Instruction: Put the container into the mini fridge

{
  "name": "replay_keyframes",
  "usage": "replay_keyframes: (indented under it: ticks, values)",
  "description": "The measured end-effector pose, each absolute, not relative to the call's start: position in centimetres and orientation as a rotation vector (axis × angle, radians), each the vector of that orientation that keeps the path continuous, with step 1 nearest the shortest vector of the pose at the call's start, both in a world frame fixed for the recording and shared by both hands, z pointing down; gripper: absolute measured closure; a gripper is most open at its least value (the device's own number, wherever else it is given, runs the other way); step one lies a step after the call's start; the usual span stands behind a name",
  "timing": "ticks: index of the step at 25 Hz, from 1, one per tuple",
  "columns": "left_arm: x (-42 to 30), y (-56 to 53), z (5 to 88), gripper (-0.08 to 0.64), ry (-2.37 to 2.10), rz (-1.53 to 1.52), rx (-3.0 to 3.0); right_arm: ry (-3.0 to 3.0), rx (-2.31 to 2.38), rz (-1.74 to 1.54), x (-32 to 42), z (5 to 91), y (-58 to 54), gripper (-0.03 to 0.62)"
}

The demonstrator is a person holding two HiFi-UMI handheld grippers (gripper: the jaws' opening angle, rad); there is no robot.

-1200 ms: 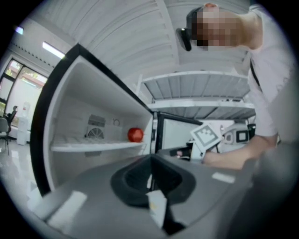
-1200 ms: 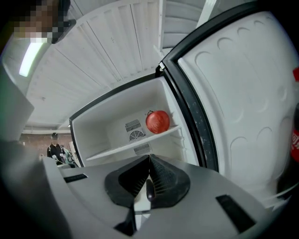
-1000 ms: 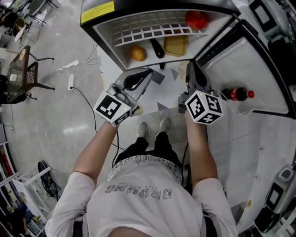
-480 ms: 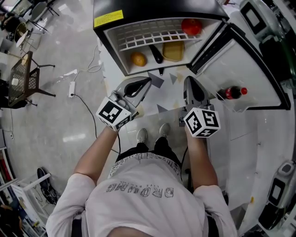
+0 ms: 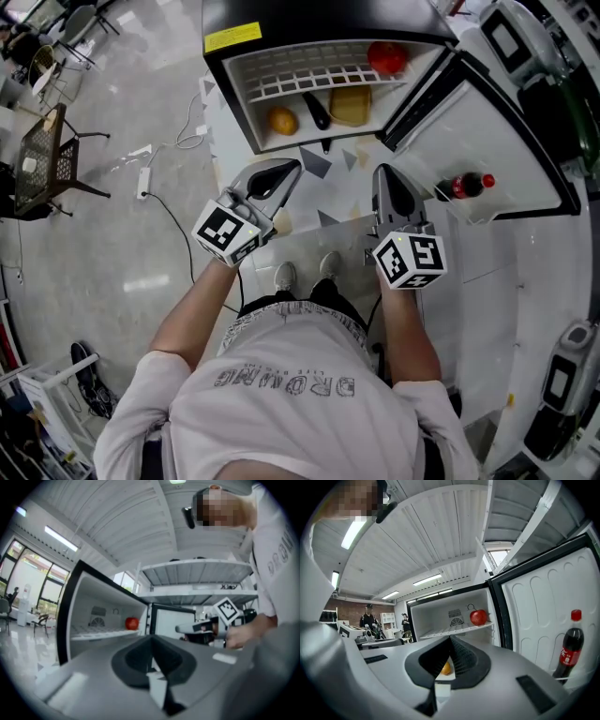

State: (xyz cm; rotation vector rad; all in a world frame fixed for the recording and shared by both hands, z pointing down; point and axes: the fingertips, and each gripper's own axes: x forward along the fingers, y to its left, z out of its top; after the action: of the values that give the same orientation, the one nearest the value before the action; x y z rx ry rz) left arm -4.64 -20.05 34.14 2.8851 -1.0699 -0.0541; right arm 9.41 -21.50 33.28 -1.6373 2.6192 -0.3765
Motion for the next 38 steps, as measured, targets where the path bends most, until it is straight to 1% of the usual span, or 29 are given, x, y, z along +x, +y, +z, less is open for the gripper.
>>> replay_keyframes:
  ticks: [13, 38]
  values:
    - [-6.5, -19.1, 33.3, 0.555, -1.110, -0.088, 2.868, 2.689, -1.597, -0.285, 7.9, 31.9, -19.9, 0.592]
    - [-6.7, -19.7, 33.2, 0.555, -1.111, -0.093, 2.865, 2.717, -1.589, -0.295, 7.6, 32.6, -20.5, 0.592]
